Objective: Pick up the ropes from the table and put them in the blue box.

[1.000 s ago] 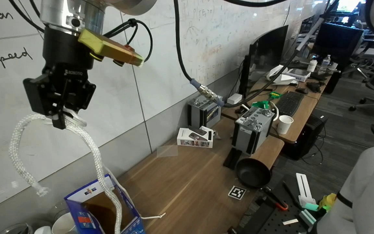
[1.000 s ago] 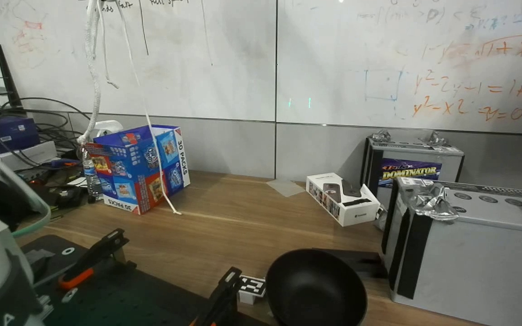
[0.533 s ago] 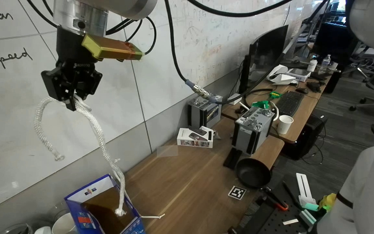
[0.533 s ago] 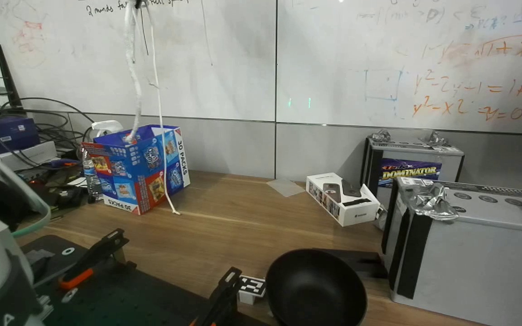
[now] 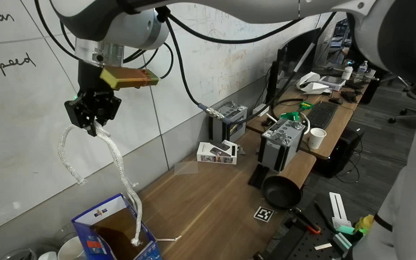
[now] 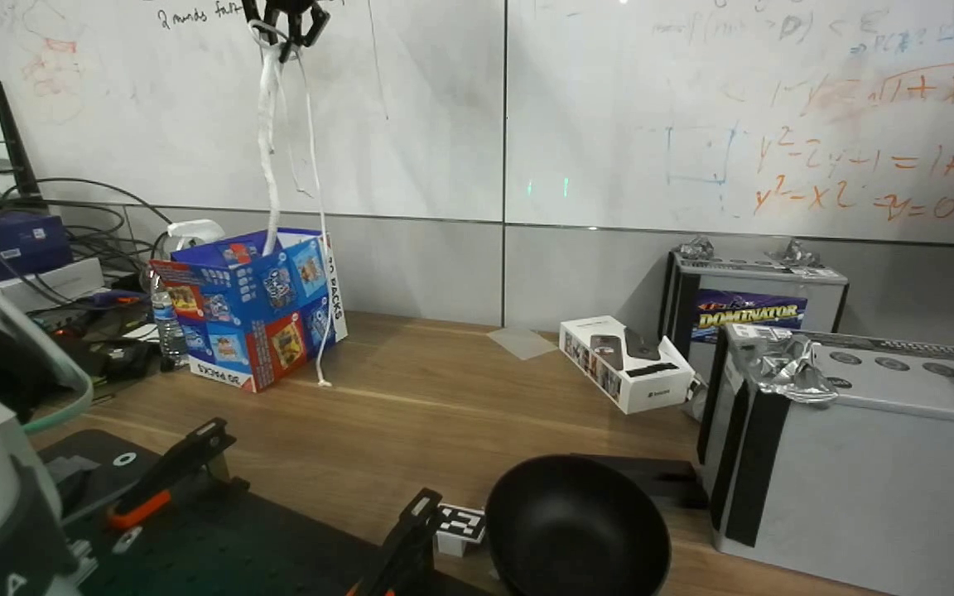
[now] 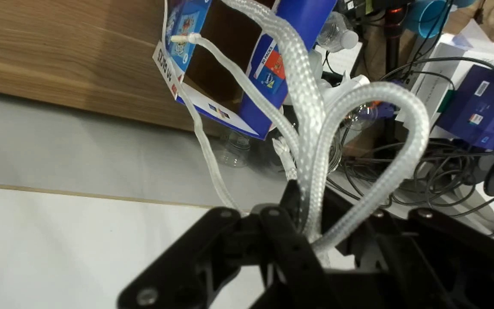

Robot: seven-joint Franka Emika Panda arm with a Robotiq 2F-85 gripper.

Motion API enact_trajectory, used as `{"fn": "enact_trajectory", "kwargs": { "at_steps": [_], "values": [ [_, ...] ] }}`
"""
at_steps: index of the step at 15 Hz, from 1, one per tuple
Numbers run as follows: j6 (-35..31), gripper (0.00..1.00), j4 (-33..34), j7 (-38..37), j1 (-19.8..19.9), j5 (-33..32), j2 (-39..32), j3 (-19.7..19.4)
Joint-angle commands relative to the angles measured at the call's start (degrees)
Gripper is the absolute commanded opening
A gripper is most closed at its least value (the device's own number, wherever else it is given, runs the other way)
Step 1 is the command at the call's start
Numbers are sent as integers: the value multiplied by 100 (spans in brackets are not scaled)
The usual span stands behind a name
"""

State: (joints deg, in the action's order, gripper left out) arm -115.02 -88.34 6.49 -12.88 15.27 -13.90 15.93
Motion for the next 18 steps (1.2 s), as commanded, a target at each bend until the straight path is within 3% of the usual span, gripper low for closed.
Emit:
{"fn": "enact_trajectory", "kwargs": {
  "at_steps": [1,8,18],
  "values": [
    [302,3,197,35,-78,136,-169,45],
    [920,3,-3,464,-154,488,-443,245],
    [847,3,273,422,-409,252,-1234,231]
  ]
}}
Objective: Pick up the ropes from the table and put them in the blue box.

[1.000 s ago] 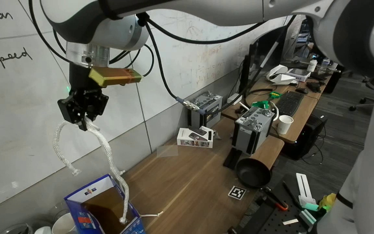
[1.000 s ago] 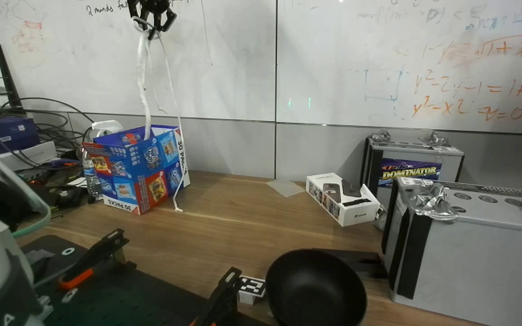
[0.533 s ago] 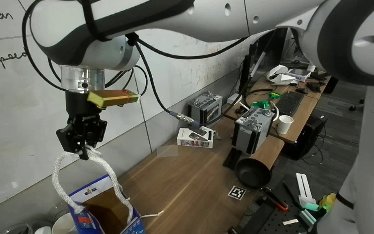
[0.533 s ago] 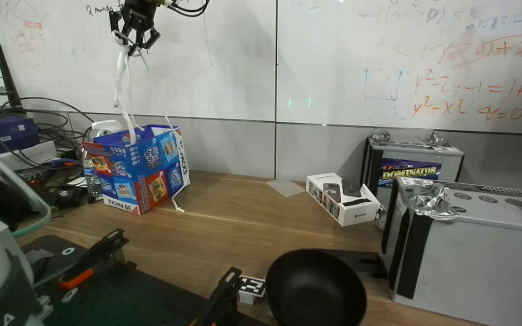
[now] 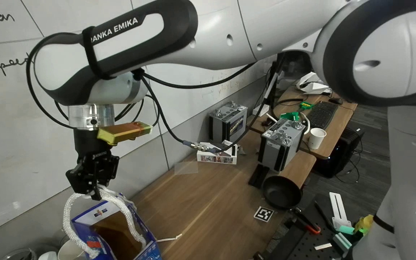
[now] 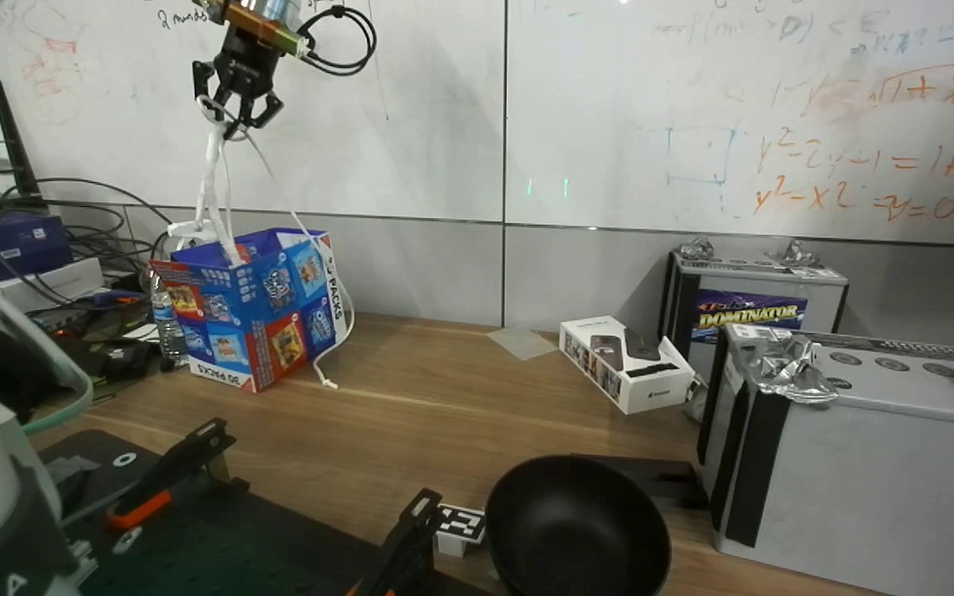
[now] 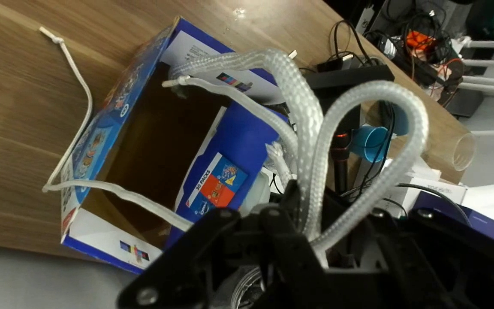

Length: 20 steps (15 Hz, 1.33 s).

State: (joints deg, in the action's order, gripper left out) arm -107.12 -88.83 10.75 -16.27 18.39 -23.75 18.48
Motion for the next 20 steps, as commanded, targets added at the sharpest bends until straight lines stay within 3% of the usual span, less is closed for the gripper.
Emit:
{"fn": "enact_trajectory", "kwargs": {
  "at_steps": [1,14,16,20],
  "values": [
    [36,3,372,-19,-87,-98,-351,-37],
    [169,3,1140,-134,-96,-354,-1164,-198],
    [273,39,1237,-205,-105,-368,-1216,-210],
    [457,69,1295,-265,-92,-407,-1184,-229]
  ]
}}
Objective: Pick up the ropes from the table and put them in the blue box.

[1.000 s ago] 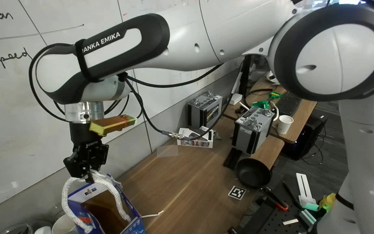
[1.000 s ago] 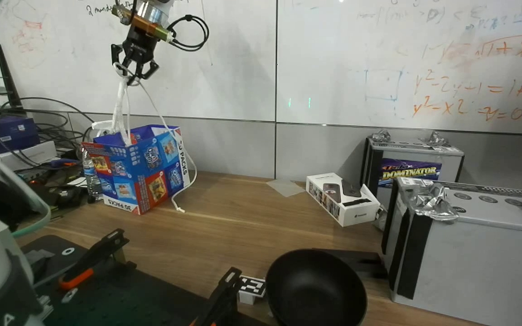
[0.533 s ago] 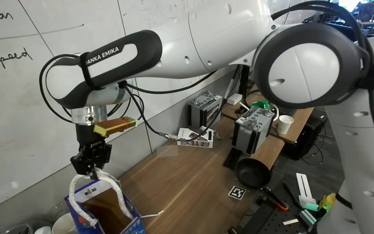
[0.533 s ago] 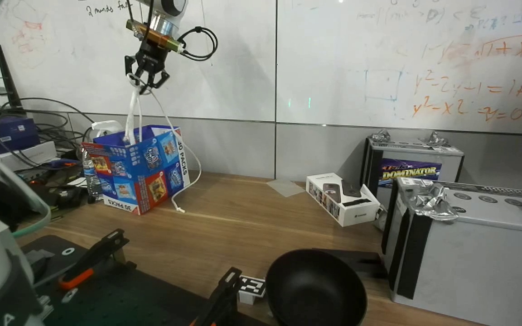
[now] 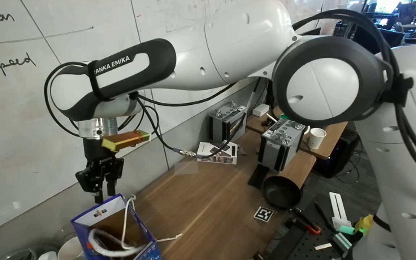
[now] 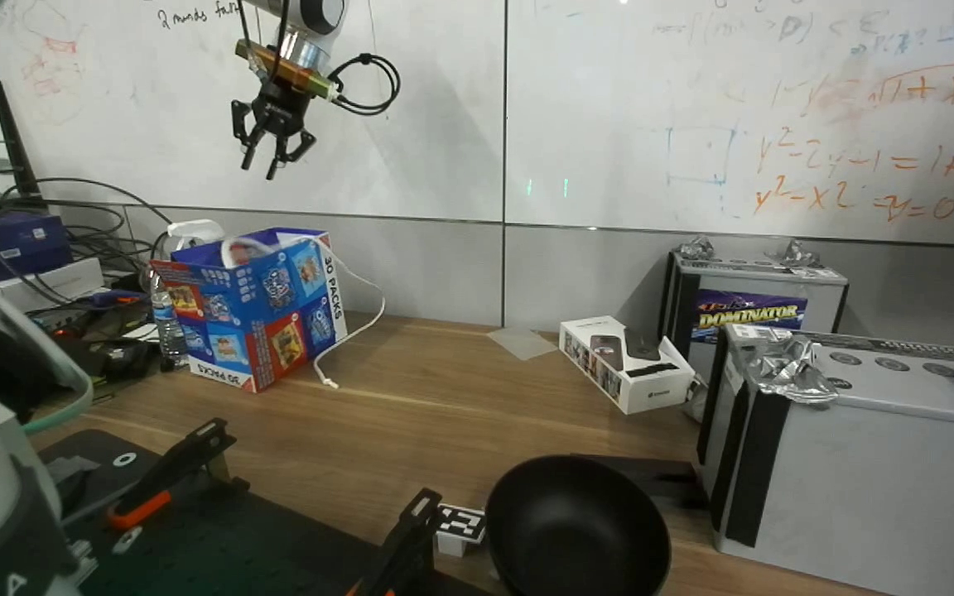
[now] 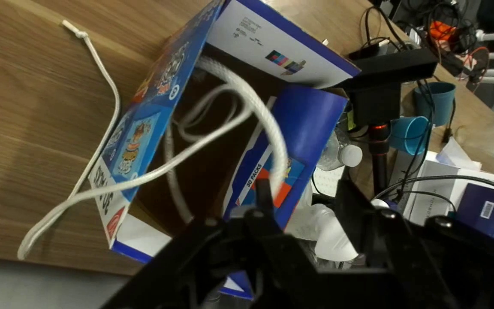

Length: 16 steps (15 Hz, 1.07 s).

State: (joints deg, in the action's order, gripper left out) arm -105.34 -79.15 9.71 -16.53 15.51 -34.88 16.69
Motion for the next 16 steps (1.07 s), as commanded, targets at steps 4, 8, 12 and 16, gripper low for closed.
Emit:
{"fn": "enact_trajectory", "kwargs": {
  "at_steps": [4,8,12,16],
  "values": [
    [439,97,184,-173,3,-164,160,-111],
    [267,100,-346,-45,257,-155,552,-279],
    [40,100,-738,-251,565,93,617,-415],
    [-395,100,-1417,-433,700,19,680,-600]
  ]
}}
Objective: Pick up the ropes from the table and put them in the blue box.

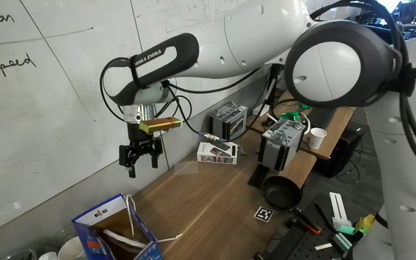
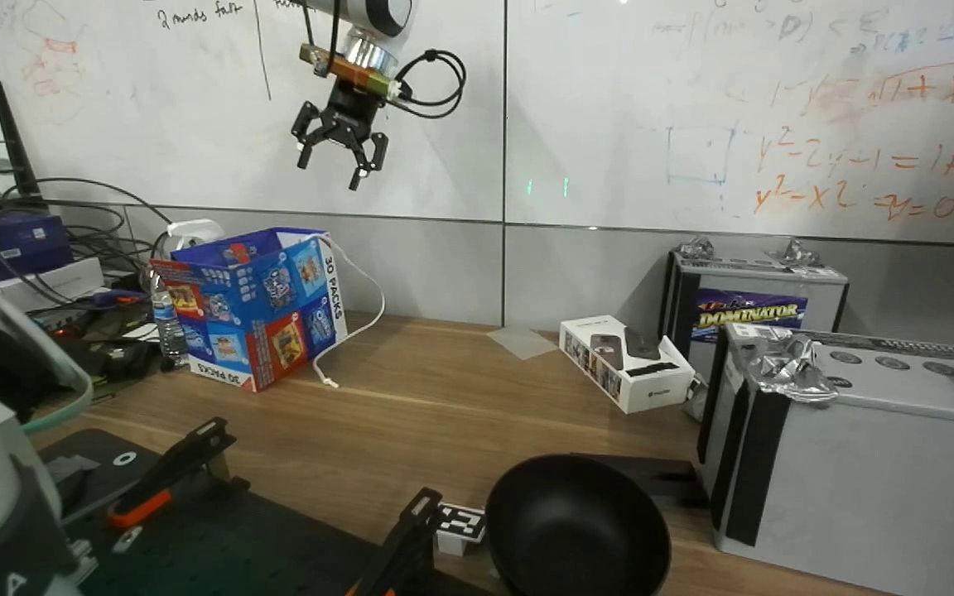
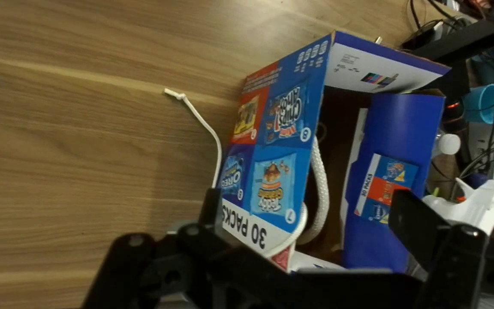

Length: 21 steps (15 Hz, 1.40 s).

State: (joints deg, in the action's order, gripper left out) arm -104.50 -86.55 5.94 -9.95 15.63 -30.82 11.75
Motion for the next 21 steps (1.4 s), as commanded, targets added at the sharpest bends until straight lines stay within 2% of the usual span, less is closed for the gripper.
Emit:
{"fn": "enact_trajectory", "kwargs": {
  "at_steps": [1,8,12,16,21],
  "values": [
    [-627,100,-961,233,73,-120,344,-114],
    [-1790,100,-2569,1729,162,-1102,634,-9],
    [-2517,100,-3250,2414,144,-1584,669,151],
    [-3986,100,-4069,2718,147,-1925,775,395],
    [-5879,100,-4652,2354,-34,-2543,483,437]
  ]
}}
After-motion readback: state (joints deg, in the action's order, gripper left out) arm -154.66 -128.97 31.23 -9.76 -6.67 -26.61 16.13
